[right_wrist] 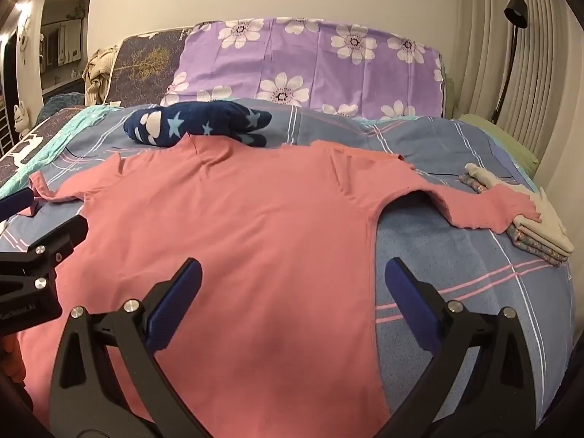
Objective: Fold small clothes
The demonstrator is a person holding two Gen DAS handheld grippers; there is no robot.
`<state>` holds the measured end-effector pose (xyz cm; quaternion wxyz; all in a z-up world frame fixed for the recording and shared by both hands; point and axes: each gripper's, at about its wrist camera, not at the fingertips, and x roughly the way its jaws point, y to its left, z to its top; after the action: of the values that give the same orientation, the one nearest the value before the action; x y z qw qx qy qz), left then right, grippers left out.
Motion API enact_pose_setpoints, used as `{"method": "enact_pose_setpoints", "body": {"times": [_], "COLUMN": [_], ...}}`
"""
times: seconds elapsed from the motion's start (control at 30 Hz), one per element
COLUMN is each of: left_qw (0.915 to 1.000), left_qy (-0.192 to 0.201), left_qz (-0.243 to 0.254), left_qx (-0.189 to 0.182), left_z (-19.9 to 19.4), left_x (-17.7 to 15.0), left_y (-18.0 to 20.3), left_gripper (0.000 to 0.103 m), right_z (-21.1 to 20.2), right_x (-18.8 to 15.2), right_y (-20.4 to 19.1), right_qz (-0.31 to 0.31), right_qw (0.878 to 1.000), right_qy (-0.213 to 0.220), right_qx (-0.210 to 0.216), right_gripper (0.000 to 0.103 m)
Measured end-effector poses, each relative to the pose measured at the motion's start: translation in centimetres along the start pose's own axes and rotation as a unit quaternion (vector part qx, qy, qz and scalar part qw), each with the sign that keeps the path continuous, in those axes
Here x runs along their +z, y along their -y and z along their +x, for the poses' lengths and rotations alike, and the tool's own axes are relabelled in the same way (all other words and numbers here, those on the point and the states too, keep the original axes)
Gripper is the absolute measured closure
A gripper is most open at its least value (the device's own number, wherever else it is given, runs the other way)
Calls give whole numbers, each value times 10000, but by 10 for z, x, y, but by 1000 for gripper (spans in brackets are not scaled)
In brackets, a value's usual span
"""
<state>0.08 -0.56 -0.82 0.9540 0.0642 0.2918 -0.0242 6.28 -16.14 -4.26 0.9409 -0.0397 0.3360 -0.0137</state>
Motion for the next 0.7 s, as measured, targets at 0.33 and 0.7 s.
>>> {"method": "enact_pose_setpoints", "body": {"times": [0.33,0.7], "left_qw": [9999,9999], "left_qy": [31,-9], "left_qz": [94,132], "left_qx": [142,35], "left_z": [-1,2], "left_x": [0,-3], "left_y": [3,4], "left_gripper": [1,1], "right_z": [-17,-20], "right_x": [-7,-4], "right_y": [11,16], "right_qz": [79,170], "right_qw": [9999,9998], "right_qy": [-50,-4], "right_qx": [-79,-62], "right_gripper": [2,2]}}
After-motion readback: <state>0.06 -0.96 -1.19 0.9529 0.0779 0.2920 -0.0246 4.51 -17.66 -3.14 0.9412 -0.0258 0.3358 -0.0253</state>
